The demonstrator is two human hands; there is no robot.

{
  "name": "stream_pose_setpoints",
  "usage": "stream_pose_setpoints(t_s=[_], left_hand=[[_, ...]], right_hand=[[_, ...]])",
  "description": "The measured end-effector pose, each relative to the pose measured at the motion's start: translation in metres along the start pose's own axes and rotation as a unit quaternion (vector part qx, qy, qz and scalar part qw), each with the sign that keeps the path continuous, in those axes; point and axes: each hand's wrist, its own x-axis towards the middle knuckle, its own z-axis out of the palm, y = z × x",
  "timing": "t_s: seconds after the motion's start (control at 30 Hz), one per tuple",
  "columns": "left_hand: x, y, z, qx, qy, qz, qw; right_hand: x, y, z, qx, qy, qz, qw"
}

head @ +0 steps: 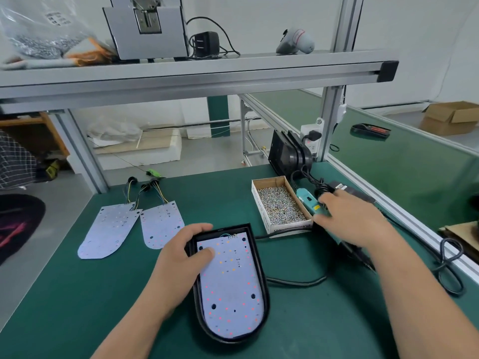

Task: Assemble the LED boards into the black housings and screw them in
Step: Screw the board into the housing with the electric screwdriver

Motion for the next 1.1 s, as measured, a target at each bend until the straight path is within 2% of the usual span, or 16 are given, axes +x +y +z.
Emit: stream_pose_setpoints(t_s=[0.13, 0.2, 0.3, 0.43, 0.5, 0.53, 0.63, 0.7, 0.83, 0.9, 1.0, 1.1], left_hand=[[-0.002, 0.002, 0.014, 0.021, -0.034, 0.003, 0.999], [-0.003, 0.004, 0.017, 0.034, -0.058, 0.000, 0.998], [-0.003, 0.004, 0.016, 0.031, -0.053, -0.007, 0.998], [-0.003, 0.004, 0.011, 0.011, -0.034, -0.003, 0.999], [-0.001, 0.005, 0.007, -0.020, -0.017, -0.002, 1.000], [0.000, 0.004, 0.004, -0.030, -0.001, 0.000, 1.000], [0.007, 0.005, -0.002, -0.013, 0.073, 0.029, 0.997], [0.013, 0.012, 0.000, 0.020, 0.091, 0.052, 0.994], [0.023, 0.031, 0.018, 0.103, 0.034, 0.097, 0.989], [0.032, 0.042, 0.026, 0.188, 0.032, 0.151, 0.970], [0.051, 0.063, 0.035, 0.258, 0.010, 0.181, 0.949], [0.072, 0.083, 0.053, 0.297, -0.061, 0.198, 0.932]], right_hand=[[-0.002, 0.015, 0.003, 0.037, -0.079, 0.005, 0.996], [-0.001, 0.014, 0.007, 0.038, -0.077, -0.001, 0.996], [0.004, 0.016, 0.013, 0.082, -0.058, 0.009, 0.995], [0.009, 0.022, 0.012, 0.245, -0.047, 0.033, 0.968], [0.009, 0.024, 0.009, 0.376, -0.031, 0.042, 0.925], [0.008, 0.024, 0.009, 0.450, -0.026, 0.047, 0.891], [0.007, 0.016, 0.010, 0.647, -0.005, 0.053, 0.761], [0.009, 0.008, 0.012, 0.718, 0.008, 0.066, 0.693], [0.012, -0.010, 0.017, 0.781, 0.011, 0.082, 0.619], [0.013, -0.015, 0.019, 0.807, 0.006, 0.086, 0.584], [0.014, -0.019, 0.019, 0.821, 0.015, 0.092, 0.563], [0.016, -0.020, 0.020, 0.839, 0.023, 0.093, 0.536]])
